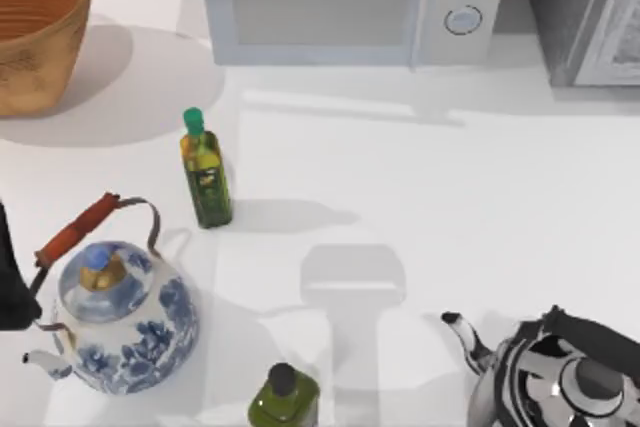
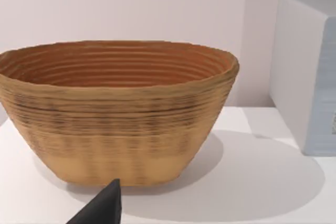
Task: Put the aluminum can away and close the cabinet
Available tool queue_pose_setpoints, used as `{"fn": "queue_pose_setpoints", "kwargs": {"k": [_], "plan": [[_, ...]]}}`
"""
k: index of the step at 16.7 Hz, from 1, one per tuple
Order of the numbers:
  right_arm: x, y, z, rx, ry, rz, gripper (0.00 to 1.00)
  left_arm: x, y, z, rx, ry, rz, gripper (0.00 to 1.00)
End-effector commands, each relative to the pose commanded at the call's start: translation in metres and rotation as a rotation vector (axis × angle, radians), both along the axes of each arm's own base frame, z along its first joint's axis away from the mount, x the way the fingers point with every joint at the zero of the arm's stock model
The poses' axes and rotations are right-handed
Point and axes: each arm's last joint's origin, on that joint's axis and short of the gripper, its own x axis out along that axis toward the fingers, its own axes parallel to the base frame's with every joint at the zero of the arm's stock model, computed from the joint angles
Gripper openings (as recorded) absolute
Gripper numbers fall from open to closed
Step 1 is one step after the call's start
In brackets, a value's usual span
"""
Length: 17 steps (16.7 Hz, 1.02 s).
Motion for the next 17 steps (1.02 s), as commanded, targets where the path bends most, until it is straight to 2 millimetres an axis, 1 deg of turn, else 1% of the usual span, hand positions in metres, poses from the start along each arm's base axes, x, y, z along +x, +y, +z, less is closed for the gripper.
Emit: {"fn": "queue_pose_setpoints", "kwargs": {"k": [3,5,6,8,10,11,12,14,15,17], "plan": [[0.005,-0.017,0.064,0.01,0.01,-0.014,1.0,0.0,0.0,0.0,0.0,0.0,0.0,1.0],[0.003,-0.017,0.111,0.025,0.021,-0.025,1.0,0.0,0.0,0.0,0.0,0.0,0.0,1.0],[0.001,-0.013,0.134,0.033,0.026,-0.03,1.0,0.0,0.0,0.0,0.0,0.0,0.0,1.0],[-0.006,0.001,0.177,0.04,0.029,-0.035,1.0,0.0,0.0,0.0,0.0,0.0,0.0,1.0],[-0.015,0.021,0.216,0.031,0.022,-0.036,1.0,0.0,0.0,0.0,0.0,0.0,0.0,1.0],[-0.02,0.032,0.232,0.024,0.016,-0.036,1.0,0.0,0.0,0.0,0.0,0.0,0.0,1.0],[-0.024,0.042,0.245,0.018,0.01,-0.035,1.0,0.0,0.0,0.0,0.0,0.0,0.0,1.0],[-0.031,0.056,0.261,0.013,0.003,-0.035,1.0,0.0,0.0,0.0,0.0,0.0,0.0,1.0],[-0.032,0.059,0.265,0.012,0.001,-0.035,1.0,0.0,0.0,0.0,0.0,0.0,0.0,1.0],[-0.033,0.06,0.266,0.011,0.0,-0.035,1.0,0.0,0.0,0.0,0.0,0.0,0.0,1.0]]}}
